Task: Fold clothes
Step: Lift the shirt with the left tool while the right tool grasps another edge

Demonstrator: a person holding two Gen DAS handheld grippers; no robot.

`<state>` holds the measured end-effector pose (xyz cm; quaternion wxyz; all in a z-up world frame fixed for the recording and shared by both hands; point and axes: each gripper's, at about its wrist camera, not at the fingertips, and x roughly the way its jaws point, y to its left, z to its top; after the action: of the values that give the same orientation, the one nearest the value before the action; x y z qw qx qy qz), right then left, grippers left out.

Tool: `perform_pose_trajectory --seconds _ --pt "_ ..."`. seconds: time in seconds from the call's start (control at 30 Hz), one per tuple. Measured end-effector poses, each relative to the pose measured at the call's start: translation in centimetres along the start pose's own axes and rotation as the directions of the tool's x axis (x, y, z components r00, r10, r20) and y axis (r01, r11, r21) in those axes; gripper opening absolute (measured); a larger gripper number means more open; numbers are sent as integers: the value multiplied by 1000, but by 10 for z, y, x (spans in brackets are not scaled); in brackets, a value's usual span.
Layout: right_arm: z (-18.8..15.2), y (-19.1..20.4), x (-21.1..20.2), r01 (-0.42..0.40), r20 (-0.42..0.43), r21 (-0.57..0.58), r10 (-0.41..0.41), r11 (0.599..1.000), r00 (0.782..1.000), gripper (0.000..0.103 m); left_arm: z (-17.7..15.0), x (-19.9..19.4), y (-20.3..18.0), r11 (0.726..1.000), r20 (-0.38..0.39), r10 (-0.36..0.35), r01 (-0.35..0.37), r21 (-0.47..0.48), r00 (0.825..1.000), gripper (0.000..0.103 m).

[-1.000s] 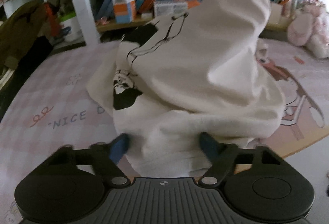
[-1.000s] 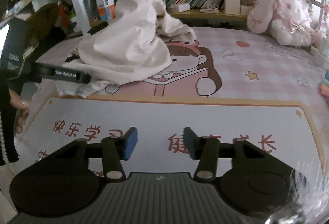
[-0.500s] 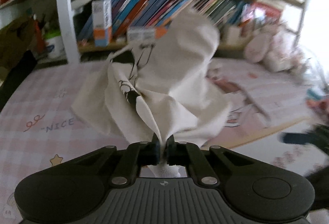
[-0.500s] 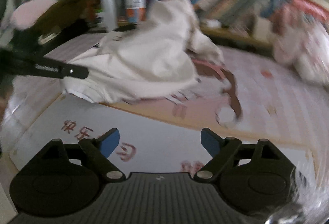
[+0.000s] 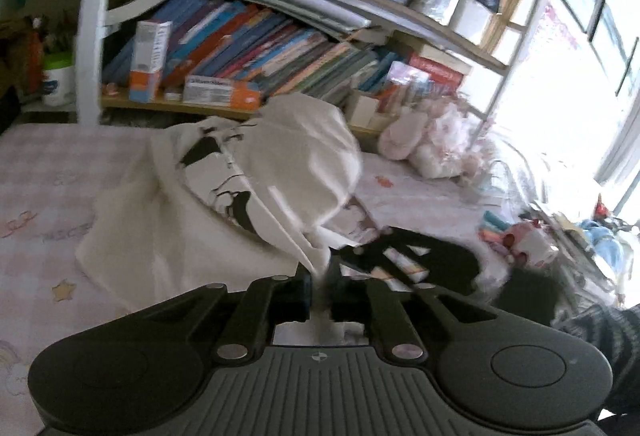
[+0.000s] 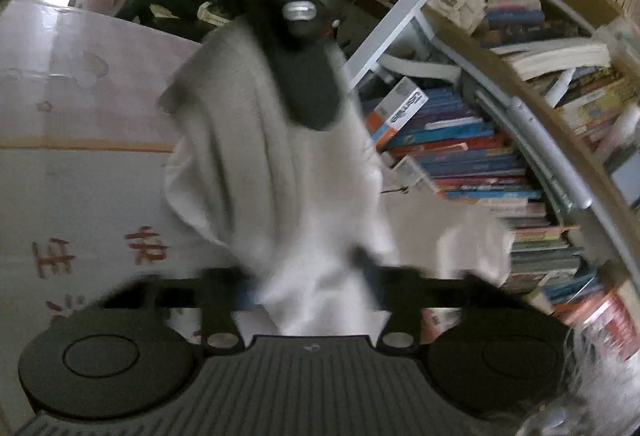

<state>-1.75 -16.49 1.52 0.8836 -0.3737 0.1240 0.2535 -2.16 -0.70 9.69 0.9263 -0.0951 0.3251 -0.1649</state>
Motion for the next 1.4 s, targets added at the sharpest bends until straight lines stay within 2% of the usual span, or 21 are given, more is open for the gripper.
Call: perform_pose_trajectory --seconds 0.03,0.07,0.17,0.27,0.33,0.4,0.47,0.57,0.63,0.7,0.73,0.77,0.8,0.87,0.93,1.03,1.07,1.1,1.17,1.27,1.4 --pt "3 -8 -2 16 7 20 -16 1000 1000 11 -3 1 5 1000 -16 30 -30 -6 999 27" --pt "7 -19 -6 32 20 53 -33 998 999 10 -7 2 9 998 -33 58 -58 -8 998 46" --pt "18 -48 -17 70 47 141 -77 988 996 10 -24 4 14 992 -54 123 -121 39 991 74" --pt "35 -70 -26 70 44 194 -80 978 996 10 -41 15 7 978 -60 151 -140 153 987 78" --pt "44 -83 -29 61 39 229 -72 971 997 10 -50 27 -2 959 -60 165 -146 243 984 78" --pt "52 -89 -32 60 28 265 -70 962 997 10 -55 44 -10 929 -60 201 -171 327 978 79" --pt "58 -91 -36 63 13 292 -70 954 997 10 -58 67 -20 882 -40 283 -244 403 958 79" --pt "64 -92 -37 76 -17 316 -74 946 997 10 -51 88 -18 844 16 399 -374 386 917 78" --pt "65 -92 -36 89 -39 318 -81 944 996 10 -47 92 -13 847 35 408 -393 359 912 78" --pt "63 -93 -36 104 -57 318 -91 942 994 10 -47 93 -8 831 62 419 -410 376 906 73" --pt "61 -93 -37 113 -66 319 -97 941 993 10 -50 91 -6 823 71 423 -415 388 904 50" --pt "59 -93 -37 123 -75 322 -104 939 992 10 -51 90 -1 818 68 429 -419 395 901 16" --pt "56 -93 -37 132 -85 327 -110 936 990 10 -51 89 5 819 59 436 -423 389 898 5" --pt "49 -92 -36 142 -108 339 -111 930 988 10 -45 73 17 846 82 424 -426 322 902 1" --pt "41 -88 -35 146 -132 346 -106 927 986 13 -32 47 26 863 151 412 -438 251 898 1" --pt "29 -72 -29 139 -167 344 -85 929 982 23 -5 -1 35 880 279 402 -452 145 872 1" --pt "25 -65 -27 126 -173 339 -70 932 982 34 4 -15 37 885 319 395 -450 121 862 1" --pt "22 -55 -23 105 -172 326 -50 940 984 45 11 -28 37 889 351 383 -444 109 854 1" --pt "16 -35 -16 65 -170 292 -15 954 985 53 25 -46 33 894 397 364 -436 106 843 1" --pt "16 1 -2 8 -172 185 24 983 985 55 36 -57 25 893 424 346 -433 127 837 1" --pt "15 39 7 -40 -167 55 48 998 985 59 46 -67 19 900 452 339 -425 100 825 1"
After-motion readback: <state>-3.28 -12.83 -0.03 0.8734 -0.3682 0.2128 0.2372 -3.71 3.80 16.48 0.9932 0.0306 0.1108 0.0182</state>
